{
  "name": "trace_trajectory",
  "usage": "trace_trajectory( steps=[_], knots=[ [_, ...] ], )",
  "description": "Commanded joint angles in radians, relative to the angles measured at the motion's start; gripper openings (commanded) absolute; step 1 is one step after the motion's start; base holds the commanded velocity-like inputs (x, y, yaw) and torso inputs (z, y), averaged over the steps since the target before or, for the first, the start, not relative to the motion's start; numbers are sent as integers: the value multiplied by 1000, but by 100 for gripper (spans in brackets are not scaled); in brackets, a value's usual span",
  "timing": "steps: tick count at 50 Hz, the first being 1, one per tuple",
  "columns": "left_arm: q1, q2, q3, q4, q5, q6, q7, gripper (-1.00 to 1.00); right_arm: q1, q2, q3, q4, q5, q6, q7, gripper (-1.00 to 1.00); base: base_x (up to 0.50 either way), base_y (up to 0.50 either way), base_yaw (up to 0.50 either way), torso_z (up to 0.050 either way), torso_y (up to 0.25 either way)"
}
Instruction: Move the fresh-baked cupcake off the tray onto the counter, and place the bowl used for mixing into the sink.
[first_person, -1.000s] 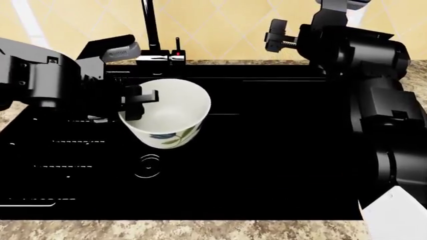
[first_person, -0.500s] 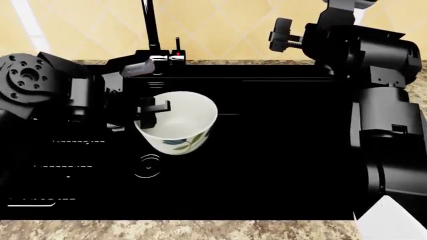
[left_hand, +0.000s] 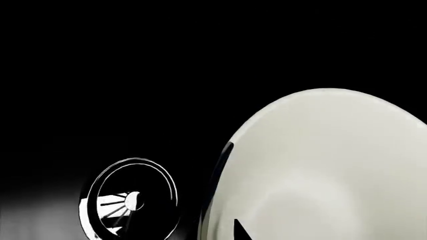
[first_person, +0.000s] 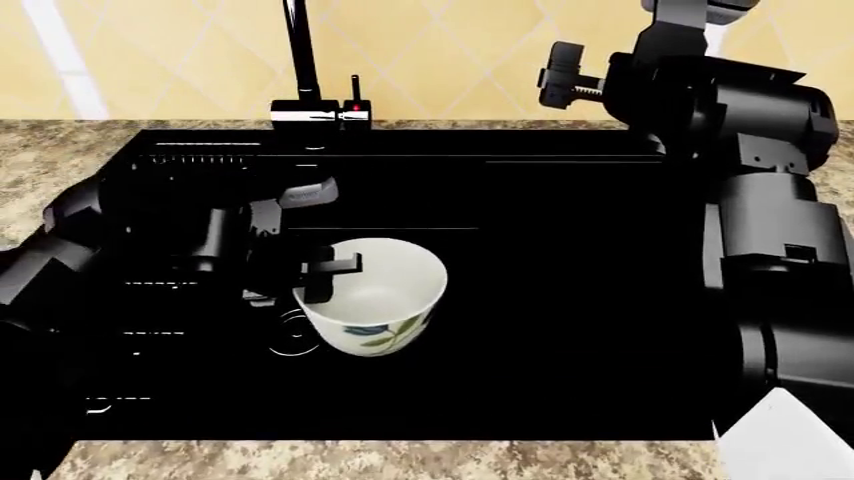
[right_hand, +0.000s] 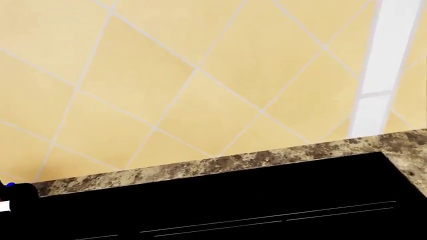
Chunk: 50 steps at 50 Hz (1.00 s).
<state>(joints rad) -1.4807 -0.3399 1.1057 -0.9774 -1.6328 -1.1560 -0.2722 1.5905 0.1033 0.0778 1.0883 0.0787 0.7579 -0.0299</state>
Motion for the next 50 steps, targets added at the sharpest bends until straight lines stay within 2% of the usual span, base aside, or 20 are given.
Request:
trace_trajectory(
  steps=[1,4,6,9,15,19,23,28,30,31,32,36,39,46,50],
  knots=[
    [11,32,27,-63,26,1,48,-100,20,5,-4,66,3,-43,-3,100,0,0,0,0,0],
    [74,-91,-58,132,-107,-40,-141,-100,18,6,-4,58,4,-39,0,100,0,0,0,0,3],
    [106,-145,-93,219,-181,-57,-233,-100,8,5,-5,29,5,-20,1,100,0,0,0,0,0],
    [125,-176,-110,264,-225,-67,-291,-100,1,5,-4,14,8,-11,2,100,0,0,0,0,0],
    [114,-160,-93,227,-203,-73,-265,-100,12,4,-9,52,7,-36,2,100,0,0,0,0,0],
    [82,-104,-51,133,-131,-61,-172,-100,26,4,-11,93,8,-64,-1,100,0,0,0,0,0],
    [43,-19,20,-6,-28,-36,-23,-100,31,4,-13,110,9,-75,-3,100,0,0,0,0,0],
    [38,21,56,-67,15,-29,35,-100,26,6,-15,103,11,-70,-4,100,0,0,0,0,0],
    [25,63,90,-134,55,-19,98,-100,19,7,-14,85,13,-59,-2,100,0,0,0,0,0],
    [-2,162,164,-284,138,13,248,-100,18,7,-14,84,13,-59,-2,100,0,0,0,0,0],
    [1,185,167,-331,156,24,273,-100,19,7,-13,87,14,-62,-1,100,0,0,0,0,0],
    [36,207,80,-331,235,25,254,-100,29,6,-16,113,14,-79,-2,100,0,0,0,0,0],
    [51,214,-57,-331,380,-1,265,-100,24,6,-16,96,16,-69,0,100,0,0,0,0,0],
    [77,247,-529,-331,971,-98,378,-100,21,7,-17,92,19,-67,1,100,0,0,0,0,0],
    [92,269,-717,-331,1249,-142,436,-100,21,9,-18,95,22,-69,1,100,0,0,0,0,0]
  ],
)
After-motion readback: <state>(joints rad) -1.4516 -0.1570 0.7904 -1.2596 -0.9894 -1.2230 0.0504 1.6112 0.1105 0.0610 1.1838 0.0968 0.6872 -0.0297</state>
